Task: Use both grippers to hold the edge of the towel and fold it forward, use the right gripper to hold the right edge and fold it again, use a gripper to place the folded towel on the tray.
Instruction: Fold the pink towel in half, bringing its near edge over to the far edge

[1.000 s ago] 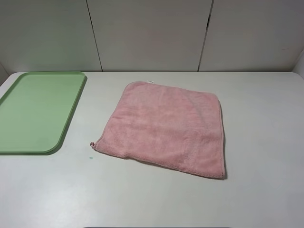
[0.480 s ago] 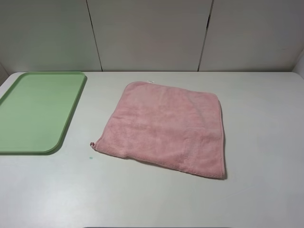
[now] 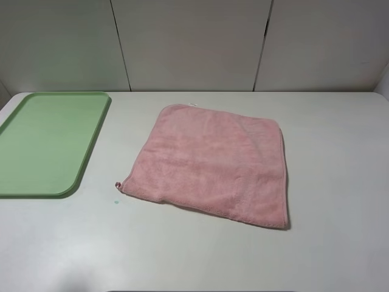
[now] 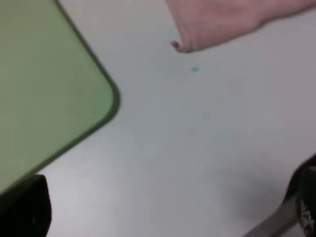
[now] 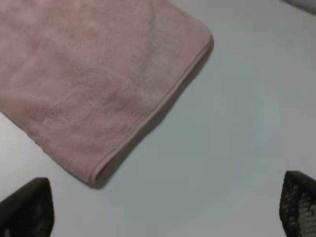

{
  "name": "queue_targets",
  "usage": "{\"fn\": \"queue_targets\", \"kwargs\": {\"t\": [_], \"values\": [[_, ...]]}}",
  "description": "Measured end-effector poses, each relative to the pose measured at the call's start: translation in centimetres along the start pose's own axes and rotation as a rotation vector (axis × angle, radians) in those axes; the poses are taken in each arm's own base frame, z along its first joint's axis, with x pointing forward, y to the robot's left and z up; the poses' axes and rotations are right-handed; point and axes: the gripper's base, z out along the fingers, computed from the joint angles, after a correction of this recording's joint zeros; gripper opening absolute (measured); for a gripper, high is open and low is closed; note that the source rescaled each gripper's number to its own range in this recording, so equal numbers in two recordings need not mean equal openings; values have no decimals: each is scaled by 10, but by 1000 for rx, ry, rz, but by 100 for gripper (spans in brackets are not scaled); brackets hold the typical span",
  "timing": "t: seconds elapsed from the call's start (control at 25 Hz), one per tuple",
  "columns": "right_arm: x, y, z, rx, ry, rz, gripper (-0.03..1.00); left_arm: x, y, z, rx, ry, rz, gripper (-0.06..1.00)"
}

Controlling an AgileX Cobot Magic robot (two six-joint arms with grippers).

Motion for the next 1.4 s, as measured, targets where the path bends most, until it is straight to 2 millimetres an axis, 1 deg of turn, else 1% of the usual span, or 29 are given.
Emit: {"fn": "queue_targets", "kwargs": {"t": [0.2,0.36,0.48,0.72,0.88,1.16,1.4], "values": [[-6,-4,10,-5,7,-180,100,-13,-2,17,73,59,139,100],[-9,-5,18,-28,34,-331,100,-24,-4,30,110,68,255,100],[-12,-5,27,-69,53,-392,100,-33,-6,42,129,68,344,100],[-19,-3,48,-184,63,-428,100,-50,-11,75,168,101,559,100],[-22,-4,62,-226,83,-458,100,-56,-14,97,211,133,729,100],[-22,-8,90,-284,156,-467,100,-69,-12,131,179,97,857,100],[-20,-11,113,-319,216,-468,100,-74,-9,158,142,109,945,100]]}}
